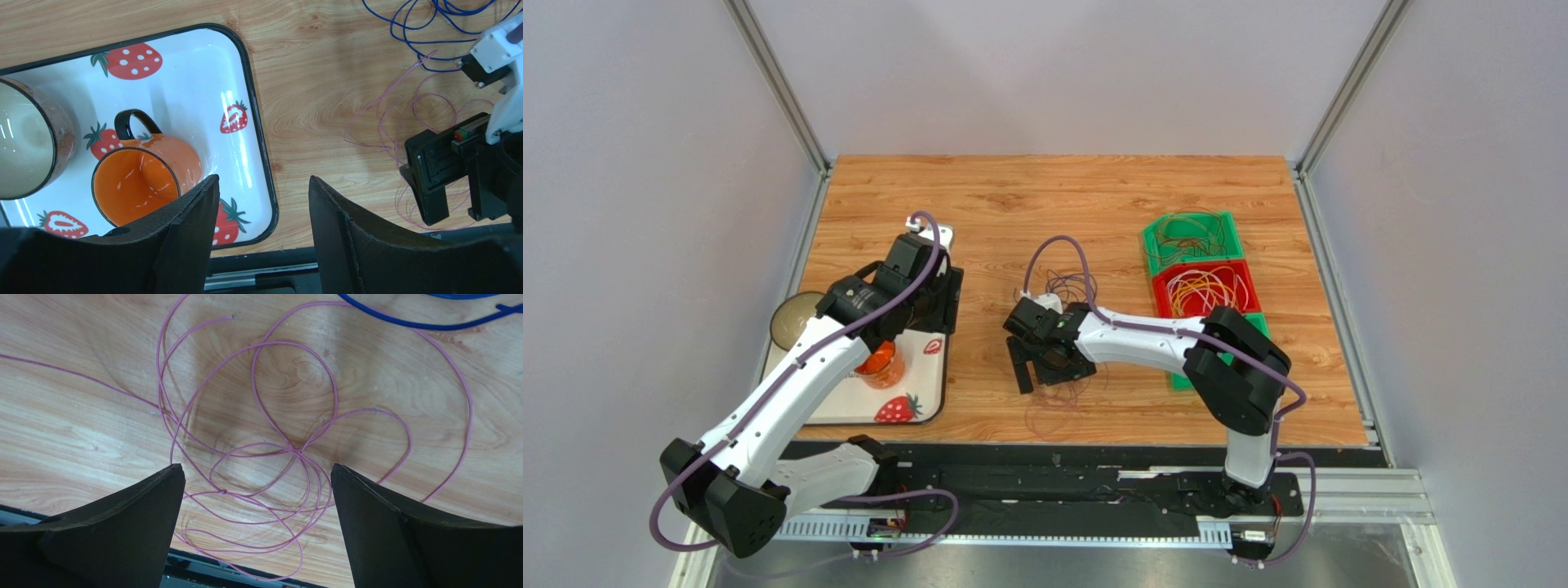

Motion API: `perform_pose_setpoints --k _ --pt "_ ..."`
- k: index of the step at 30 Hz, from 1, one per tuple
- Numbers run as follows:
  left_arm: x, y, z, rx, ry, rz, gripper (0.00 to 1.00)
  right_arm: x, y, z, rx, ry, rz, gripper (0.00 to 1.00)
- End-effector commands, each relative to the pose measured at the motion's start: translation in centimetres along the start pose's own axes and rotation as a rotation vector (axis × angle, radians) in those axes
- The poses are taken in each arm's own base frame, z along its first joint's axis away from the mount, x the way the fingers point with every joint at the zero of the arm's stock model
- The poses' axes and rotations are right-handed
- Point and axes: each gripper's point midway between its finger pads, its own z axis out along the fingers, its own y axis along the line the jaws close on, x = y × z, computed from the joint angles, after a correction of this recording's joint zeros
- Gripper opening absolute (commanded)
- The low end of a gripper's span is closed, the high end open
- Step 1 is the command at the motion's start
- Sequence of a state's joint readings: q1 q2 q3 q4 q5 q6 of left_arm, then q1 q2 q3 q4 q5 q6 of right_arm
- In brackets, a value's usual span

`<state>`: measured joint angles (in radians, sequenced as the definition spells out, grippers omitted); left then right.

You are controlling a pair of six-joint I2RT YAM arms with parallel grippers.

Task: Untangle the cables
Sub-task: Pick up the cable at the center of the board.

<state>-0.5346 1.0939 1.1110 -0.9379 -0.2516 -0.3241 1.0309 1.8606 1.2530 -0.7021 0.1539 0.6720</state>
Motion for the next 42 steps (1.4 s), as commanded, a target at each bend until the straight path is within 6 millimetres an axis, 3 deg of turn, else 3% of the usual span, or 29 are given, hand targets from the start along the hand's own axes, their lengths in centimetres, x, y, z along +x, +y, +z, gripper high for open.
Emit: perform_pose_setpoints --k 1,7,8,10,11,17,21,28,35,38,42 --pt "-0.9 0.0 -0.4 0.013 -0.045 -0.002 0.64 -1.0 0.4 0.6 0.021 -0.026 -0.019 0.93" --pt "-0.9 -0.1 -0.3 0.015 -0.04 0.002 0.63 -0.4 0.6 1.5 0.01 -0.009 -0.021 0.76" --pt "-0.9 -0.1 -0.2 0.014 -0.039 0.002 0.63 -0.5 0.5 1.6 0.014 -0.013 -0.021 0.63" --pt "-0.9 -0.1 -0.2 0.014 -0.039 0.002 0.62 -0.2 0.2 1.6 0.022 -0.008 -0.023 0.5" --pt "-0.9 -0.1 -0.2 0.014 -0.036 0.003 0.62 -0.3 0.1 1.6 0.029 -0.01 -0.022 0.35" --pt "-0.9 0.0 -0.1 0.007 -0.034 0.002 0.62 0.4 -0.7 2.2 0.062 0.006 -0.025 0.0" --pt "-0.9 0.0 -0.1 0.004 -0.035 0.002 0.62 0.6 -0.9 1.8 0.052 -0.004 -0.022 0.0" --pt "-0.9 0.2 -0.2 -0.001 -0.039 0.0 0.61 -1.4 -2.6 -2.5 0.075 -0.108 -0.035 0.0" --pt "-1.0 0.3 -0.3 -0.007 -0.047 -0.003 0.61 -5.0 -4.2 -8.8 0.027 -0.246 0.014 0.0" --pt "-1.0 0.4 -0.4 -0.011 -0.048 -0.003 0.61 -6.2 -5.4 -10.2 0.028 -0.273 0.04 0.0" --pt "-1.0 0.5 -0.4 -0.015 -0.049 -0.005 0.61 -9.2 -6.9 -13.5 0.009 -0.36 0.088 0.0"
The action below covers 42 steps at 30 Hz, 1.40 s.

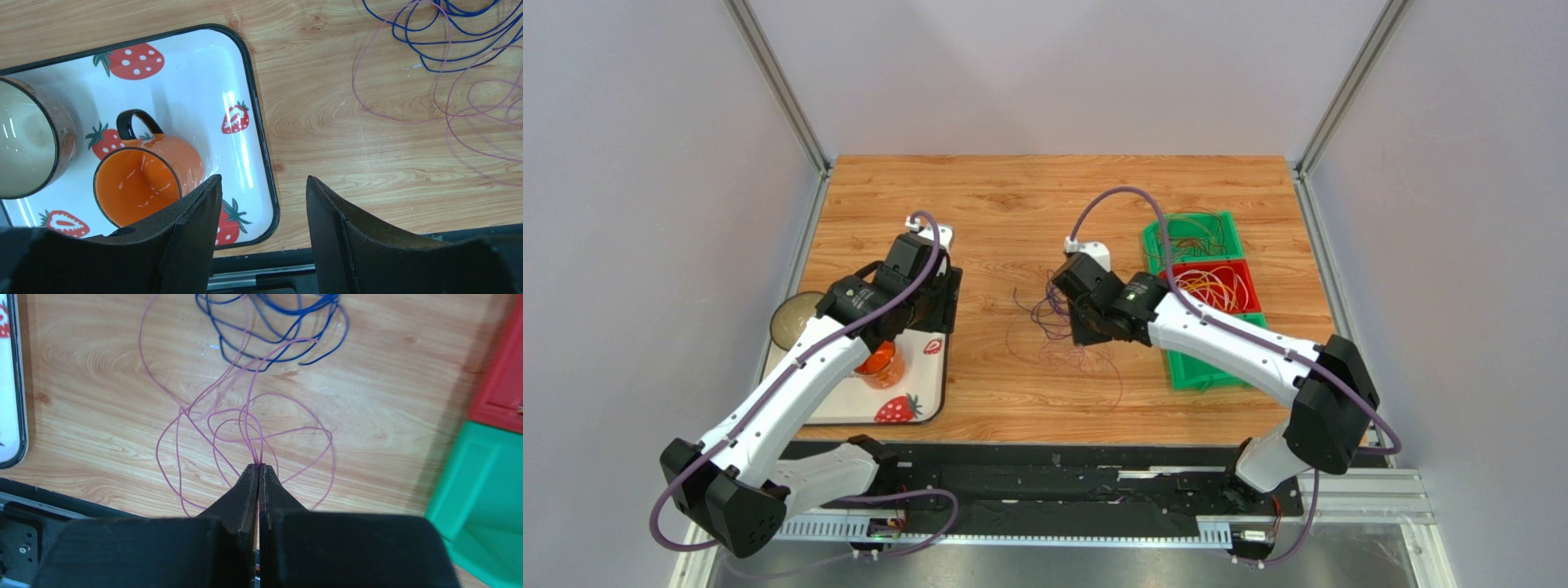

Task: Untangle the cables
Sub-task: Pick up the cable at the center of the board, then place the cable in the bin.

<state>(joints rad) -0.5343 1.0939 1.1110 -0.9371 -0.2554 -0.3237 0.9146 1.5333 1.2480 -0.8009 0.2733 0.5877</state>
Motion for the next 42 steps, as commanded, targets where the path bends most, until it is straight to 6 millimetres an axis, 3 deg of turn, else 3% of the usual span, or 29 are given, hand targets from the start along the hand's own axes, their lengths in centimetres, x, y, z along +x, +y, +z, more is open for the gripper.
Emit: perform_pose_setpoints --k 1,8,13,17,24,31,35,42 --pt "-1.0 0.5 -0.3 -0.015 -0.047 -0.003 0.61 -4.7 -1.6 -3.3 0.002 -0.117 0.027 0.0" --pt "-0.9 0.6 -0.3 -0.025 -0.045 -0.004 0.61 -11.6 -4.7 -7.9 0.005 -0.29 0.108 0.0" --pt "-0.9 0.7 -0.1 -0.033 -0.041 -0.002 0.61 -15.9 -5.8 -11.5 -0.007 -0.411 0.145 0.0" --pt "-0.9 0.7 -0.1 -0.034 -0.041 -0.002 0.61 -20.4 -6.9 -15.5 -0.033 -0.534 0.205 0.0" --pt "-0.8 0.8 0.0 -0.039 -0.033 -0.001 0.6 -26.0 -7.5 -21.9 -0.103 -0.715 0.239 0.0" --pt "-0.8 0.7 0.1 -0.036 -0.029 0.0 0.6 -29.5 -8.5 -27.7 -0.145 -0.878 0.264 0.0" --pt "-0.7 0.7 0.3 -0.036 -0.023 0.002 0.6 -30.7 -10.6 -30.1 -0.098 -0.967 0.302 0.0" --pt "-0.6 0.7 0.4 -0.037 -0.017 0.001 0.6 -33.3 -13.4 -30.9 -0.116 -1.048 0.383 0.0"
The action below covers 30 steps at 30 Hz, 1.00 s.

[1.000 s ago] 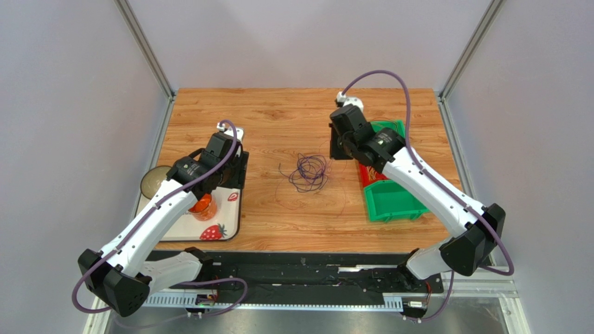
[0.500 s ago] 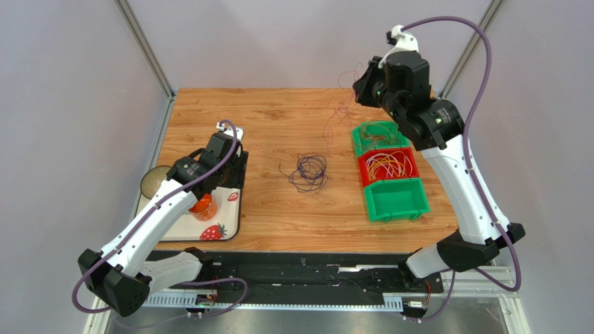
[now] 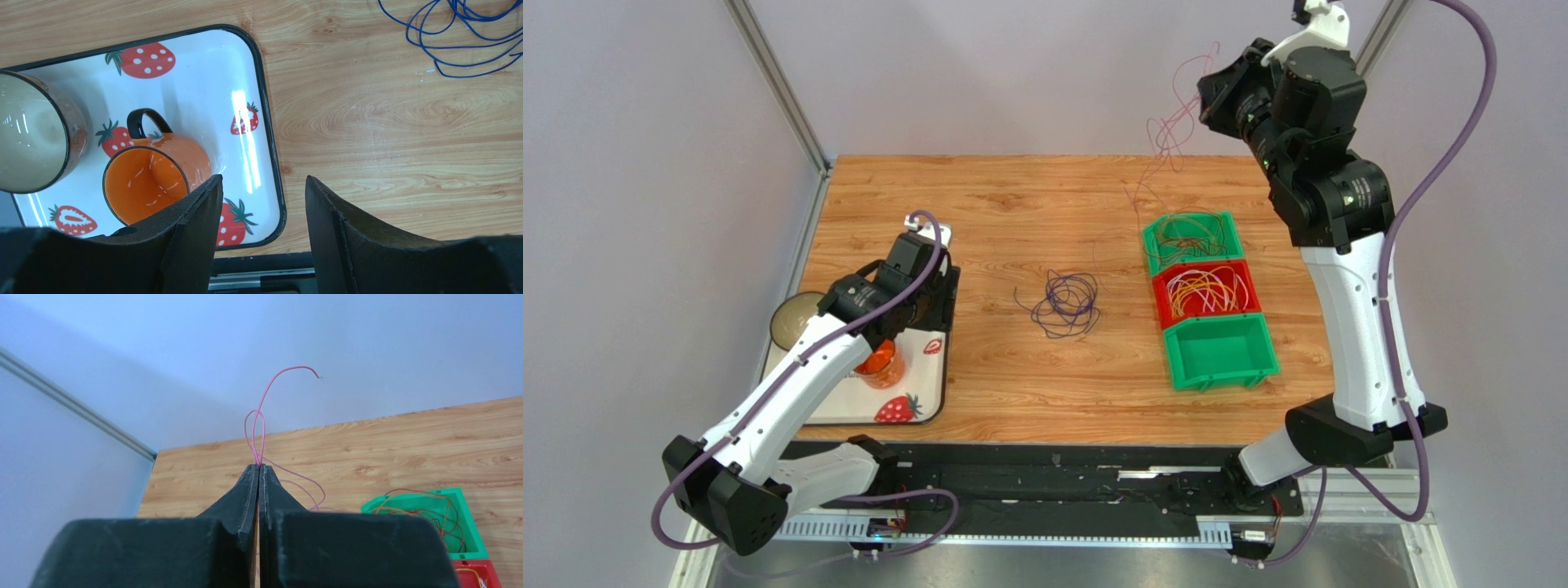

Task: Untangle the cables
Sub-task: Place the cable in the bin.

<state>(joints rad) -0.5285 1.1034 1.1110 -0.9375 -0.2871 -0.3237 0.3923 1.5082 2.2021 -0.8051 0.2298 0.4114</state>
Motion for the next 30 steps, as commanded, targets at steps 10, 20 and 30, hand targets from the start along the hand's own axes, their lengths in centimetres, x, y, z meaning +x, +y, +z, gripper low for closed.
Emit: perform_pose_setpoints --k 10,20,30 --pt "-0.4 0.3 0.4 -0.022 -0.008 0.005 0.6 -7.4 -1.0 3.3 -0.098 -0.169 0.121 0.0" --pt "-0.2 0.5 0.8 -0.043 0.012 0.011 0.6 -12.7 -1.9 3.7 -0.17 -0.337 0.186 0.0" --pt "-0.1 0.8 1.0 -0.064 0.021 0.013 0.6 -18.2 -1.3 2.1 -0.246 -0.537 0.204 0.0"
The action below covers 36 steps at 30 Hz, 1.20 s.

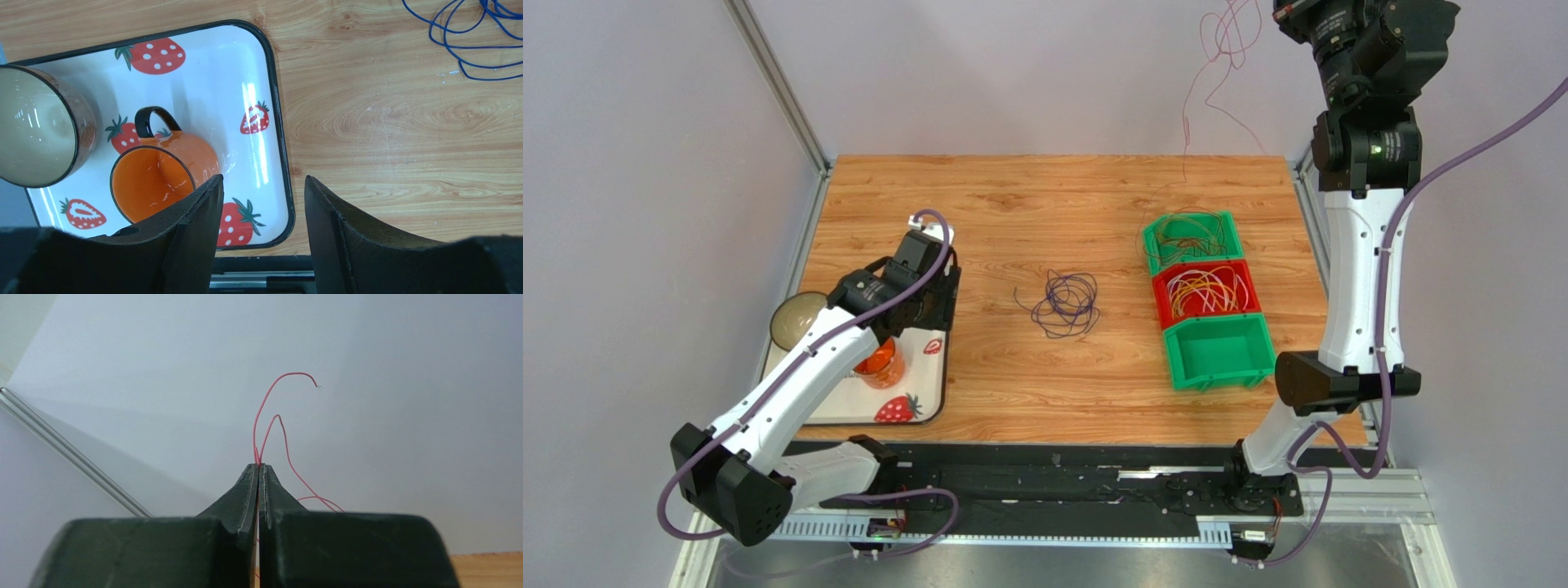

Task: Untangle the cables
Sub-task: Place the cable in the bin.

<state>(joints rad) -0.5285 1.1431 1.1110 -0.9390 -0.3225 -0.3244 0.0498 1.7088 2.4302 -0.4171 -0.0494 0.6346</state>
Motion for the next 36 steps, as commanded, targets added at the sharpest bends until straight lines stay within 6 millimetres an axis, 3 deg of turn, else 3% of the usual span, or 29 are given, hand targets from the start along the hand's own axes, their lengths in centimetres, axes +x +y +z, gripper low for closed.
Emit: perform_pose_setpoints --k 1,10,15,21,22,28,36 --pt "-0.4 0.3 0.1 -0.019 -0.007 0.001 0.6 -4.6 2.9 -0.3 -0.107 -0.149 0.0 0.0" --pt "-0.3 0.5 0.2 -0.03 -0.001 0.003 0.59 -6.6 4.1 0.0 -0.186 -0.232 0.051 0.0" --pt "-0.2 0.6 0.3 -0.035 0.0 0.002 0.59 -6.9 3.6 0.6 -0.178 -0.269 0.013 0.0" --pt "-0.2 0.5 0.3 -0.033 0.002 0.003 0.59 -5.5 2.1 1.8 -0.159 -0.245 -0.039 0.0" --pt "-0.2 0.5 0.3 -0.032 0.001 0.002 0.59 -6.2 0.8 1.9 -0.137 -0.257 -0.057 0.0" --pt "-0.2 0.6 0.3 -0.036 0.002 0.003 0.59 -5.4 -1.6 2.8 -0.123 -0.224 -0.07 0.0" --pt "-0.2 0.5 0.5 -0.04 0.01 0.006 0.59 -3.9 -3.3 3.6 -0.169 -0.16 -0.076 0.0"
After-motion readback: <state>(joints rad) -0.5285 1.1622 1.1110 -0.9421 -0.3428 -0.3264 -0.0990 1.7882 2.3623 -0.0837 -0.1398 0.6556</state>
